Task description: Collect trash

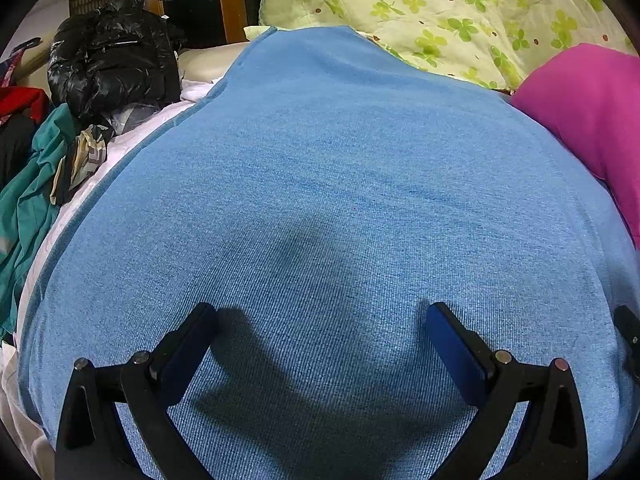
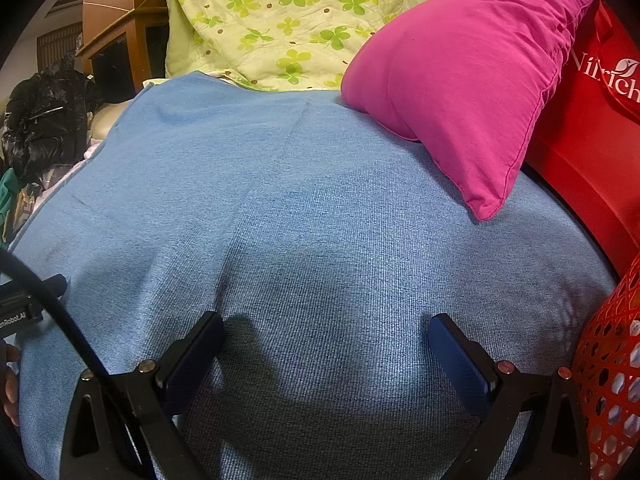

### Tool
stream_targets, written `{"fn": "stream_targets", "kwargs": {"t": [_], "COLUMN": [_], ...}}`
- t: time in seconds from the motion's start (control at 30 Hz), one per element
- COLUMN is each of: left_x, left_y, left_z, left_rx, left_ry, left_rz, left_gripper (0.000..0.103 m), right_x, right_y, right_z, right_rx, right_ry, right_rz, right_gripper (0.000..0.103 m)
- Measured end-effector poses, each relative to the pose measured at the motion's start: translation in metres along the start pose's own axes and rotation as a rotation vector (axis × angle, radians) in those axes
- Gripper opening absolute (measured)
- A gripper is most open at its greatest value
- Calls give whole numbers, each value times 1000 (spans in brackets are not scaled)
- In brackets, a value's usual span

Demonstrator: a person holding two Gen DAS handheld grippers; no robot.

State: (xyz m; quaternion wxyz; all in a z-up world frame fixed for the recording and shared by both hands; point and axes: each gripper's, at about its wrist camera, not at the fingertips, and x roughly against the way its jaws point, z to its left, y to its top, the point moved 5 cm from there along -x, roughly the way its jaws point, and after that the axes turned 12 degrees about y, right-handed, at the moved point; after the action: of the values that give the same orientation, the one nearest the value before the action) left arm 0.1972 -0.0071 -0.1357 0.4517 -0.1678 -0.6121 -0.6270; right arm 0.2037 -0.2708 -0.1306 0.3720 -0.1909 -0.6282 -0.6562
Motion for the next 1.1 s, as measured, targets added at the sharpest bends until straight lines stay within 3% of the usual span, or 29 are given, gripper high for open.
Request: {"fn": "stream_targets", "kwargs": {"t": [0.77, 0.9, 0.97, 1.03, 1.1], "left_x": [-2, -3, 2, 18, 42], "left_y": [6, 8, 7, 5, 4], "left_z": [3, 6, 6, 10, 19], "left_rx": [-4, -17, -33, -57, -71], "left_ry": [-18, -47, -74, -99, -90], "left_rz": [18, 24, 25, -4, -66], "left_gripper": [103, 103, 103, 103, 103], "right_x": [1, 10, 15, 29, 59], "right_y": [-1, -9, -9, -8, -6], "right_z": [0, 7, 14, 25, 32], "right_rx": [-32, -57, -34, -5, 38], "right_ry": [-15, -67, -69, -57, -103], "right_rz": [0, 22, 75, 130, 69], "right_gripper": [103, 103, 103, 103, 103]}}
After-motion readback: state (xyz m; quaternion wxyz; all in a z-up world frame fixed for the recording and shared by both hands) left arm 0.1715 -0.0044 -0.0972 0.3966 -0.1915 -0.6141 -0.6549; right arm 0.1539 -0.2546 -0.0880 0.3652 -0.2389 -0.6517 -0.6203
